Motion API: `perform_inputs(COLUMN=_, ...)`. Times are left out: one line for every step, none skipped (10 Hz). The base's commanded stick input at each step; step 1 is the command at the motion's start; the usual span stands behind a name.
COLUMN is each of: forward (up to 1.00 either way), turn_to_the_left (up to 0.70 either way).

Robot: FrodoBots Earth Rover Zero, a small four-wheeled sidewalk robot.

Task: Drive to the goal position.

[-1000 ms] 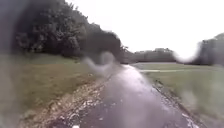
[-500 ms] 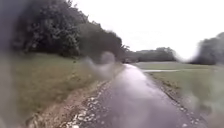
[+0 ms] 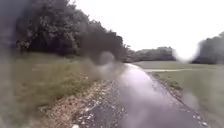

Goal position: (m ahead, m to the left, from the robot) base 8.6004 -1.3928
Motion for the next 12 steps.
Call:
perform_inputs(forward=0.85, turn_to_the_left=0.0)
perform_inputs(forward=0.85, turn_to_the_left=0.0)
perform_inputs(forward=0.85, turn_to_the_left=0.0)
perform_inputs(forward=0.85, turn_to_the_left=-0.04)
perform_inputs(forward=0.85, turn_to_the_left=-0.17)
perform_inputs(forward=0.85, turn_to_the_left=-0.3)
perform_inputs(forward=0.85, turn_to_the_left=-0.34)
perform_inputs(forward=0.85, turn_to_the_left=-0.34)
perform_inputs(forward=0.85, turn_to_the_left=-0.34)
perform_inputs(forward=0.85, turn_to_the_left=-0.34)
perform_inputs(forward=0.85, turn_to_the_left=-0.26)
perform_inputs(forward=0.85, turn_to_the_left=-0.12)
